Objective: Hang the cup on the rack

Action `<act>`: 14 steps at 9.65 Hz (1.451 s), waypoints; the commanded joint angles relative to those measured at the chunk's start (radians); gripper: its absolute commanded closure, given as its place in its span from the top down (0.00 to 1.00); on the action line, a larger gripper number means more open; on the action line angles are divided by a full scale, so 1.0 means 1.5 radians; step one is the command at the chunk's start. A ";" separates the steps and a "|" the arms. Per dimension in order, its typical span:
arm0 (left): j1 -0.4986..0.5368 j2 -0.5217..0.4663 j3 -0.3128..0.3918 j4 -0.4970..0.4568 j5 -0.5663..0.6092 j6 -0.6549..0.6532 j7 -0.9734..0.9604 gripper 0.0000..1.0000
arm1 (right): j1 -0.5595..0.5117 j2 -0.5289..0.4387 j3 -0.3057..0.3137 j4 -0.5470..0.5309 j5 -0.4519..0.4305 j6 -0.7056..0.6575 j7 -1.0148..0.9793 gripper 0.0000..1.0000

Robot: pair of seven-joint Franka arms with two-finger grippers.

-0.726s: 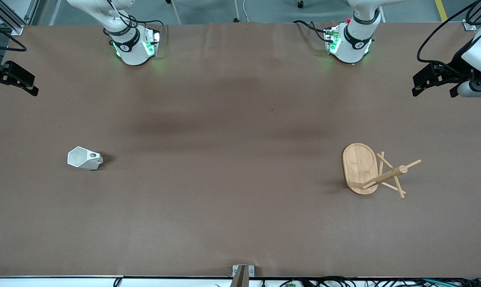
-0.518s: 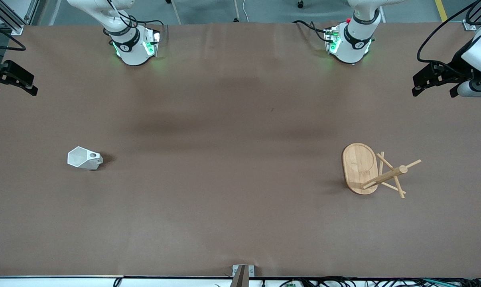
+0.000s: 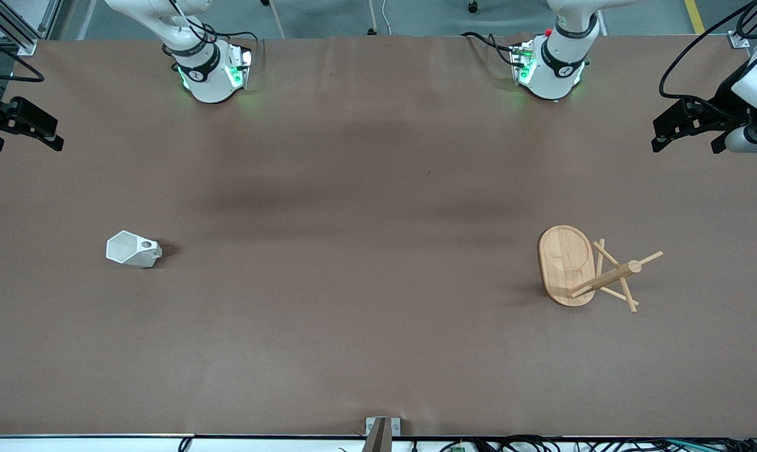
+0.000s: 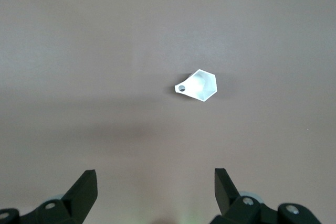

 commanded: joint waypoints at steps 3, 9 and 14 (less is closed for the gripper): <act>0.004 0.013 -0.004 -0.004 -0.001 0.000 0.005 1.00 | 0.015 -0.007 -0.039 -0.023 0.010 0.019 -0.026 0.98; 0.005 0.015 -0.004 -0.004 -0.001 0.001 0.007 1.00 | 0.019 -0.005 -0.075 -0.178 0.010 0.184 -0.039 0.97; 0.000 0.016 -0.004 -0.005 -0.005 0.000 0.006 1.00 | 0.015 0.092 -0.107 -0.341 0.009 0.453 -0.070 0.96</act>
